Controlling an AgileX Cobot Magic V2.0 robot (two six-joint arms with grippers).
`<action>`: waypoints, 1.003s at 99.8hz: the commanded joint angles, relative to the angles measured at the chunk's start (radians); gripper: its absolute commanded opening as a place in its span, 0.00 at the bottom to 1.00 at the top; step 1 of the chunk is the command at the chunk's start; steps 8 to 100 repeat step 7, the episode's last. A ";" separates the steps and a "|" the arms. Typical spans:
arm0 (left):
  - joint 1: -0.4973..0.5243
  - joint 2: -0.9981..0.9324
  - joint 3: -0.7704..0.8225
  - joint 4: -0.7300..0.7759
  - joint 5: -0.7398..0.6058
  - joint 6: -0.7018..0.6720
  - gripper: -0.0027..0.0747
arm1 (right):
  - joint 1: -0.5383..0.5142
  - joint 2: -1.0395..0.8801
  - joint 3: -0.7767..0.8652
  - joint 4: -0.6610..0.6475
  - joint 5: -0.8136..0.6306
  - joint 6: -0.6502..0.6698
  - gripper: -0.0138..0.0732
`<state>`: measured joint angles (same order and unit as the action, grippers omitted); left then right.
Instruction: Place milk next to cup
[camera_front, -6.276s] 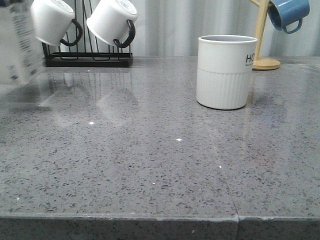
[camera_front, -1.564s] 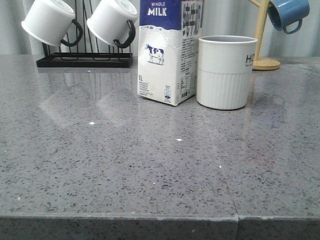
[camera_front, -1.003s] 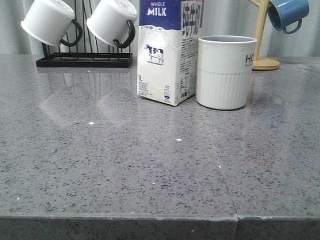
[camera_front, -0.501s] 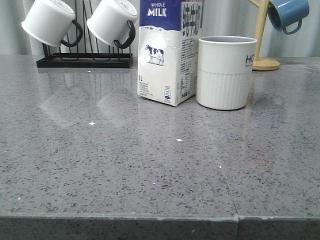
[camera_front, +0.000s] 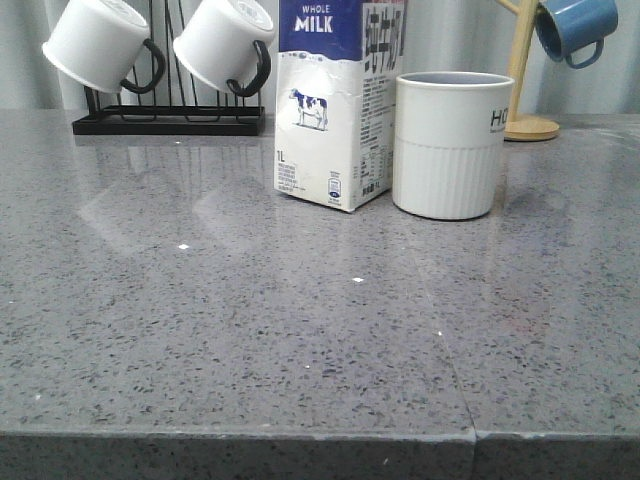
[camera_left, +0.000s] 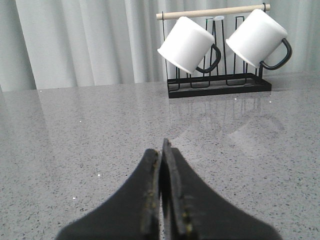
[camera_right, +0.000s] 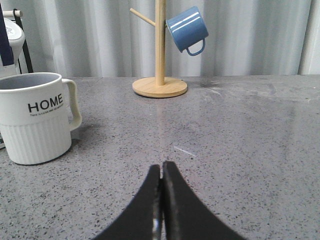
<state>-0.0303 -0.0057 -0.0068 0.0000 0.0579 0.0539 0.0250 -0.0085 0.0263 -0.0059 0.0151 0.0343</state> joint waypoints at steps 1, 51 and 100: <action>0.000 -0.022 0.058 -0.009 -0.081 0.000 0.01 | -0.005 -0.023 -0.018 -0.001 -0.075 -0.009 0.08; 0.000 -0.022 0.058 -0.009 -0.081 0.000 0.01 | -0.005 -0.023 -0.018 -0.001 -0.075 -0.009 0.08; 0.000 -0.022 0.058 -0.009 -0.081 0.000 0.01 | -0.005 -0.023 -0.018 -0.001 -0.075 -0.009 0.08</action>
